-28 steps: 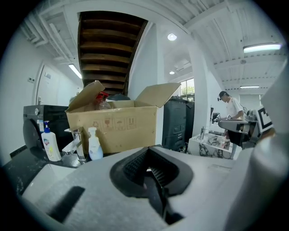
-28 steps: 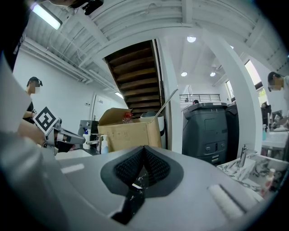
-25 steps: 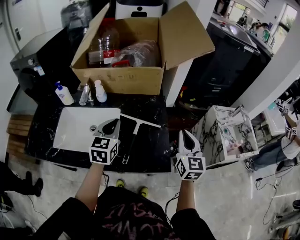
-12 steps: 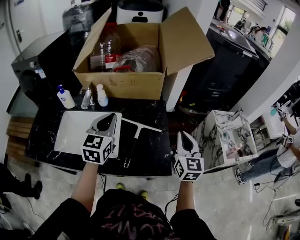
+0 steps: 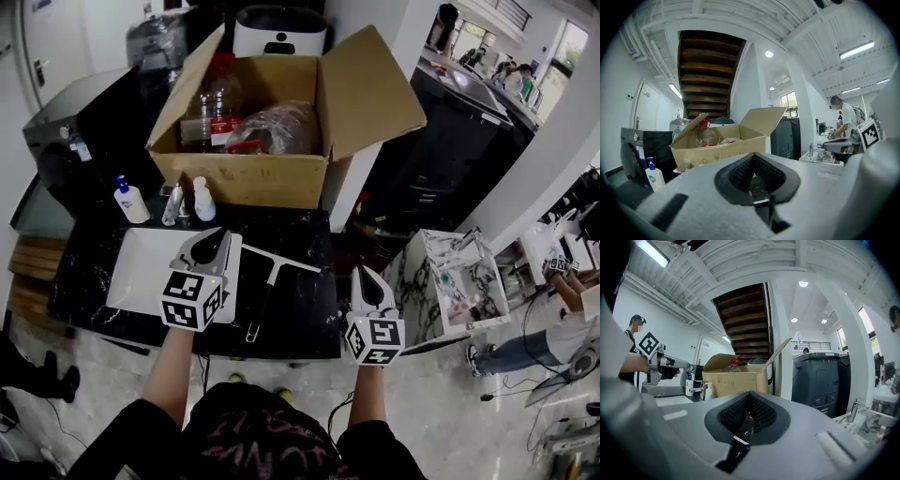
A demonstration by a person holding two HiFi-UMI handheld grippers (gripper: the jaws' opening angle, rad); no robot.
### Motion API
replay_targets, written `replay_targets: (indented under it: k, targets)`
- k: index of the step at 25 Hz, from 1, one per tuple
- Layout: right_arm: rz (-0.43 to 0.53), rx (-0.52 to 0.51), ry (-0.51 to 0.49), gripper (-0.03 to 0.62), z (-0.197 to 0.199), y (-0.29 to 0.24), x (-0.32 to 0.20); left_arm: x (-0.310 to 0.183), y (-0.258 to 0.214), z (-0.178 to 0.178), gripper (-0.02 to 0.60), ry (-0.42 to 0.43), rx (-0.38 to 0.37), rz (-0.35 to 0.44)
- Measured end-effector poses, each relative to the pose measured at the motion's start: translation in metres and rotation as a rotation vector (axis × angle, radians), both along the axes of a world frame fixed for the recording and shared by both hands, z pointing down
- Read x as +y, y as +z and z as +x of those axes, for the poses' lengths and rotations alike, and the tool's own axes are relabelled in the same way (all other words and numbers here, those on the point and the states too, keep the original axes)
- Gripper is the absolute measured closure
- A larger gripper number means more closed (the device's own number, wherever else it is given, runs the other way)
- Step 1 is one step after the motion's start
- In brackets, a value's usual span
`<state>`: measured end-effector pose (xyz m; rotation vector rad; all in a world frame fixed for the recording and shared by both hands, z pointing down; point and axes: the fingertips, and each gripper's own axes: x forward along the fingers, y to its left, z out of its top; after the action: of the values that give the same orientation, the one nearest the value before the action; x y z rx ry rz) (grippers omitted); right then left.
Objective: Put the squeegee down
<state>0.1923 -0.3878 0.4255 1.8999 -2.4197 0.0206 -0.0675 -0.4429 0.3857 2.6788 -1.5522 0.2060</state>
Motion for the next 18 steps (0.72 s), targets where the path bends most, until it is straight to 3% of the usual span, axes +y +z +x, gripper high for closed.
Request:
replay_targets:
  k: [18]
  targets:
    - [0.023,-0.006,-0.006,0.586,-0.008,-0.01,-0.002,0.003,-0.011,-0.008,0.581,-0.005,0.034,0.02]
